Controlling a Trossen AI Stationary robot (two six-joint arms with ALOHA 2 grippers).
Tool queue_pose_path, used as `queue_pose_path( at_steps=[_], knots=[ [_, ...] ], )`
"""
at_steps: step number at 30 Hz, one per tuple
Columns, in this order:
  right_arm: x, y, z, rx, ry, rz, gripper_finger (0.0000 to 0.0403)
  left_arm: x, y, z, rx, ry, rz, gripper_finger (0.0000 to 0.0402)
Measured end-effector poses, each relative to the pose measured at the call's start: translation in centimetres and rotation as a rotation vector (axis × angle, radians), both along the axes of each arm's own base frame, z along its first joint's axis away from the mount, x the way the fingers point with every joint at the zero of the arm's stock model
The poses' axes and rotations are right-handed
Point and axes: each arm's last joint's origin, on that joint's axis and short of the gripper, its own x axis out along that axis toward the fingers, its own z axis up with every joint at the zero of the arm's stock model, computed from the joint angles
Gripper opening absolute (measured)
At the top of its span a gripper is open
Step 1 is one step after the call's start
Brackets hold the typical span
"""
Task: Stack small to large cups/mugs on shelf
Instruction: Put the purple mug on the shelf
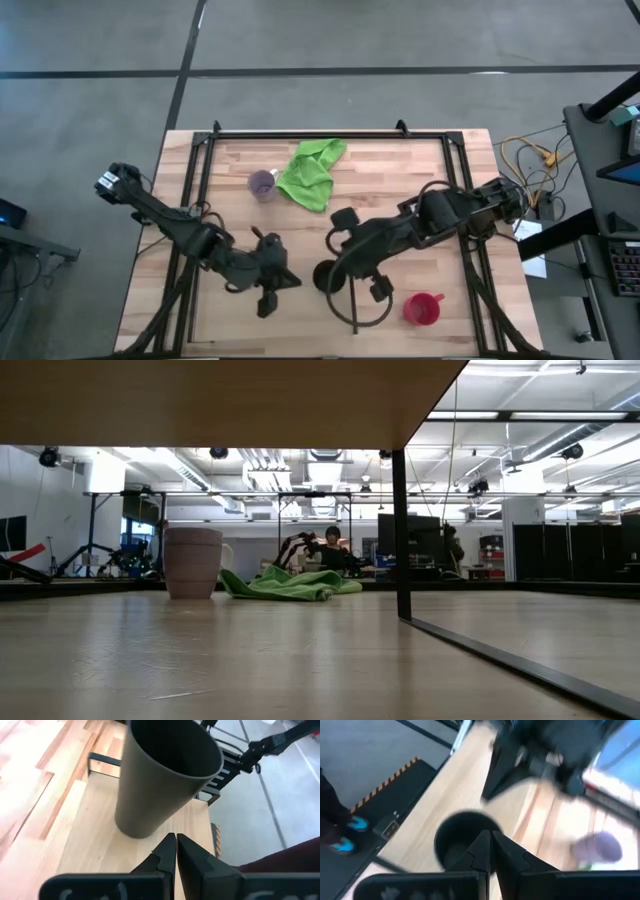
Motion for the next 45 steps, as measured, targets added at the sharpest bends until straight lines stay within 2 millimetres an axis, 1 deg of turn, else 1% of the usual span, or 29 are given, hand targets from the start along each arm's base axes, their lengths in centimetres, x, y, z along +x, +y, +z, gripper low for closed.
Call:
queue_pose_path(
  at_steps=[4, 8, 13, 18, 21, 23, 27, 32, 36, 39, 45],
  knots=[
    [-1.1, -0.5, 0.0, 0.035, 0.117, -0.084, 0.0013, -1.6, 1.0, 1.6, -0.013, -0.029, 0.009, 0.0],
    [-2.1, -0.9, -1.0, 0.018, 0.27, -0.152, 0.0013, -3.1, 2.3, 2.5, 0.013, -0.033, 0.033, 0.0],
    [-2.9, -1.2, -2.4, -0.021, 0.429, -0.216, 0.0013, -5.0, 3.7, 2.6, 0.07, 0.05, 0.06, 0.0],
    [-2.7, -1.1, -3.5, 0.009, 0.485, -0.302, 0.0013, -6.1, 5.1, 2.6, 0.132, 0.102, 0.112, 0.0],
    [-2.6, -1.1, -4.1, 0.032, 0.518, -0.364, 0.0013, -6.7, 6.2, 2.1, 0.156, 0.174, 0.171, 0.0],
    [-2.6, -1.1, -4.5, 0.053, 0.537, -0.413, 0.0013, -6.9, 7.0, 1.7, 0.151, 0.239, 0.233, 0.0],
    [-2.5, -1.0, -5.2, 0.088, 0.573, -0.504, 0.0013, -7.1, 8.8, 0.9, 0.193, 0.359, 0.315, 0.0],
    [-2.4, -1.0, -6.1, 0.074, 0.601, -0.52, 0.0013, -6.4, 11.5, 0.4, 0.155, 0.452, 0.371, 0.0],
    [-2.3, -1.0, -6.5, 0.087, 0.618, -0.561, 0.0013, -5.7, 13.9, 0.4, 0.17, 0.463, 0.406, 0.0],
    [-2.3, -0.9, -6.6, 0.112, 0.625, -0.607, 0.0013, -5.3, 15.4, 0.5, 0.141, 0.45, 0.4, 0.0],
    [-2.6, -0.3, -6.3, 0.144, 0.617, -0.631, 0.0013, -5.3, 17.8, 0.1, 0.142, 0.482, 0.386, 0.0]
  ],
)
